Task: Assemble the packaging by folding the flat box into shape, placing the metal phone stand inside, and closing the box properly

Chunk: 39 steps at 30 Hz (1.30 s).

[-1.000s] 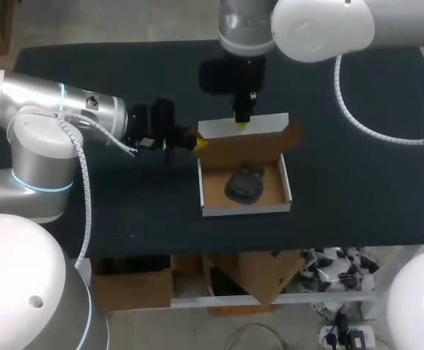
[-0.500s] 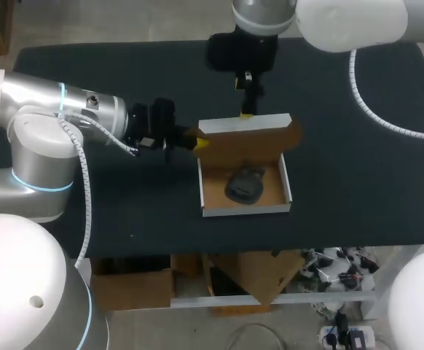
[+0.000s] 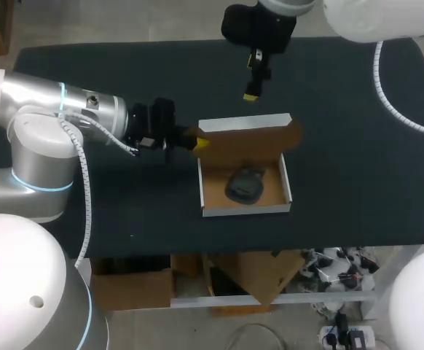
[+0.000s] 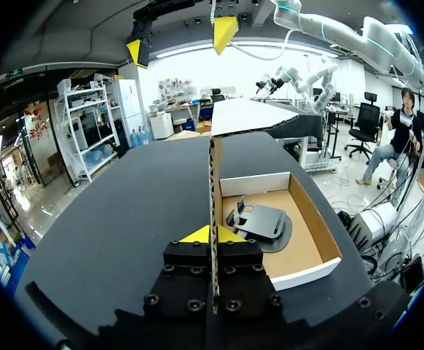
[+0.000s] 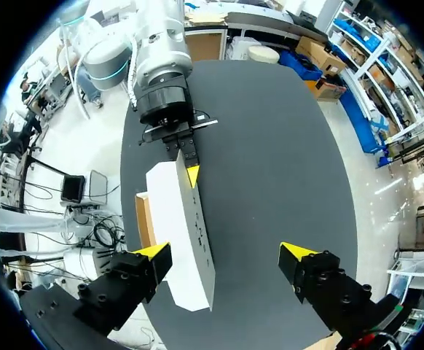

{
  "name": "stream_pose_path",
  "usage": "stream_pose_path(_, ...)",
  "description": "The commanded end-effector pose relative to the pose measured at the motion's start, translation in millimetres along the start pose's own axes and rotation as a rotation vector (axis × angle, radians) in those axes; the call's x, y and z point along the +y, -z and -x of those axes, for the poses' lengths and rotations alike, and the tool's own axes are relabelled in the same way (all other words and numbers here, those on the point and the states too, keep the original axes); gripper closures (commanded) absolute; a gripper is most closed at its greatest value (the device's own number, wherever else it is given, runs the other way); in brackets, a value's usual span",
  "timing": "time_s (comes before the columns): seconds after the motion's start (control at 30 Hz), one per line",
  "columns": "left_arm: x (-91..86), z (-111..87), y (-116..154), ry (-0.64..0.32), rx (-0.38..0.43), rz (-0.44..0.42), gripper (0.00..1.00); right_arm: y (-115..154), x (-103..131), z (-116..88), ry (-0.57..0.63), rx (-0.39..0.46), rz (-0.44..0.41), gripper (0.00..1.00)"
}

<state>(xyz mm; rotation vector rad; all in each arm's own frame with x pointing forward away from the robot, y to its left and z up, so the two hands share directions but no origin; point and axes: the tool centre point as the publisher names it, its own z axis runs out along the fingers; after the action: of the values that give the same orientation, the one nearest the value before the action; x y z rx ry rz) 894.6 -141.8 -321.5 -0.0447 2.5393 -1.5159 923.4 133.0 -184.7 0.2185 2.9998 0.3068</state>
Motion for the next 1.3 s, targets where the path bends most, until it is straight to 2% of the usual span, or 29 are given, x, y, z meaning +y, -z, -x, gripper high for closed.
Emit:
stream_pose_path(0.03, 1.1, -0.5, -1, -0.001, -0.002, -0.001, 1.0, 2, -4, -5, 0.002, -0.008, 0.011, 0.0)
stream_pose_path(0.67, 1.1, -0.5, -1, -0.001, -0.002, -0.001, 1.0, 2, -4, -5, 0.002, -0.008, 0.011, 0.0)
stream_pose_path(0.73, 1.1, -0.5, -1, -0.001, -0.002, -0.001, 1.0, 2, -10, -1, -0.067, -0.019, -0.014, 0.0)
stream_pose_path(0.9, 1.1, -0.5, -1, -0.001, -0.002, -0.001, 1.0, 4, -25, 6, -0.27, 0.015, 0.013, 0.0)
stream_pose_path(1.17, 1.1, -0.5, -1, -0.001, -0.002, -0.001, 1.0, 5, -33, 6, -0.464, -0.013, 0.003, 0.0)
stream_pose_path(1.3, 3.6, -3.8, 0, -0.039, -0.024, -0.009, 1.0, 8, -34, 3, -0.546, -0.052, 0.017, 0.0)
